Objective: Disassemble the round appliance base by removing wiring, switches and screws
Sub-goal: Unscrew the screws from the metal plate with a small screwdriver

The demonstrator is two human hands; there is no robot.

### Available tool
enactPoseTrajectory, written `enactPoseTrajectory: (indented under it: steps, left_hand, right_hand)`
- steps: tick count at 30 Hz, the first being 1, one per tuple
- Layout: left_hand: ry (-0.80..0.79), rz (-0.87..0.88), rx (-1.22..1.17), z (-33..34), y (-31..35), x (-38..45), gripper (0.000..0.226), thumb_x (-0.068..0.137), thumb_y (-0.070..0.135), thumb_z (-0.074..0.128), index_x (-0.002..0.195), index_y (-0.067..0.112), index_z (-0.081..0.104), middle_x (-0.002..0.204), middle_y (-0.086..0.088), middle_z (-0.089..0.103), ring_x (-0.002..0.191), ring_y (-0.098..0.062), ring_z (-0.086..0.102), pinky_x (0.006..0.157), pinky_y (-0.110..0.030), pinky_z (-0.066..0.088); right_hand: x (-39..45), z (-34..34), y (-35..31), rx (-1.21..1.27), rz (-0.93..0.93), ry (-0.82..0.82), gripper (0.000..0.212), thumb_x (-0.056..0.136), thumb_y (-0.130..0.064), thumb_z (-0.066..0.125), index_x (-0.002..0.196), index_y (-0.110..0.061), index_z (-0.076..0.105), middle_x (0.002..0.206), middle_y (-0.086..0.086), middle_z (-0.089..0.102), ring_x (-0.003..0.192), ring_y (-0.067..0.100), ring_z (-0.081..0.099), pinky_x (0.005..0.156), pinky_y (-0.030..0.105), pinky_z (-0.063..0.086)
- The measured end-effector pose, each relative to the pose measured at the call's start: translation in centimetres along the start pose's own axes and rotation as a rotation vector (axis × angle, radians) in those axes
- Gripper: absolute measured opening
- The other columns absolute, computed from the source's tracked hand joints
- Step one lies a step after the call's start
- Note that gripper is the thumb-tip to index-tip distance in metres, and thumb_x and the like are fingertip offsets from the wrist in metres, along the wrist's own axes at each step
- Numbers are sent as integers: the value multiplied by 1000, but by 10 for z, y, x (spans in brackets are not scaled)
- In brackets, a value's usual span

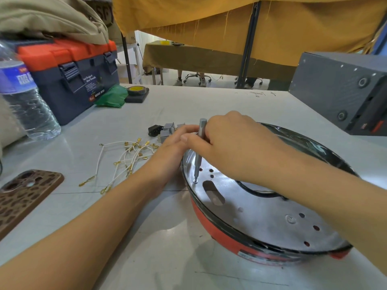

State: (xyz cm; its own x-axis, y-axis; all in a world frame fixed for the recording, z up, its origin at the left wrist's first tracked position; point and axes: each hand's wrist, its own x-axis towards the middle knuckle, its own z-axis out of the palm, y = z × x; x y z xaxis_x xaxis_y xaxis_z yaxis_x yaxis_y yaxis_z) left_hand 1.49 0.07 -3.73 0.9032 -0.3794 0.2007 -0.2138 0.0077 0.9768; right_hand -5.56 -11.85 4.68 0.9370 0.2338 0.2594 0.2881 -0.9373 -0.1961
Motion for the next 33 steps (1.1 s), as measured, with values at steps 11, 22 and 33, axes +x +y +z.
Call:
enactPoseTrajectory:
  steps: [11,22,33]
  left_hand:
    - [4,14,7,2,4,0,33,75,32,44,102,28,63,97,11,69,96,-6,65,90,-32,48]
    - [8,52,56,1,7,-3,35,73,27,44,104,20,58,81,11,68,81,-5,65,79,-25,51]
    - [-11,52,-22,4,8,-5,34,73,25,47,103,18,60,74,7,70,71,-4,66,64,-19,54]
  right_hand:
    - [9,-3,10,221,-48,-185,51,98,-24,45,50,-12,32,47,0,29,36,6,35,40,20,29]
    - [15,-12,16,297,-82,-355,53,99,-37,45,53,-13,54,44,-4,54,36,0,45,50,5,38]
    - [9,-7,15,376,-70,-294,43,97,-30,51,56,-14,55,37,-7,54,34,2,45,42,9,38]
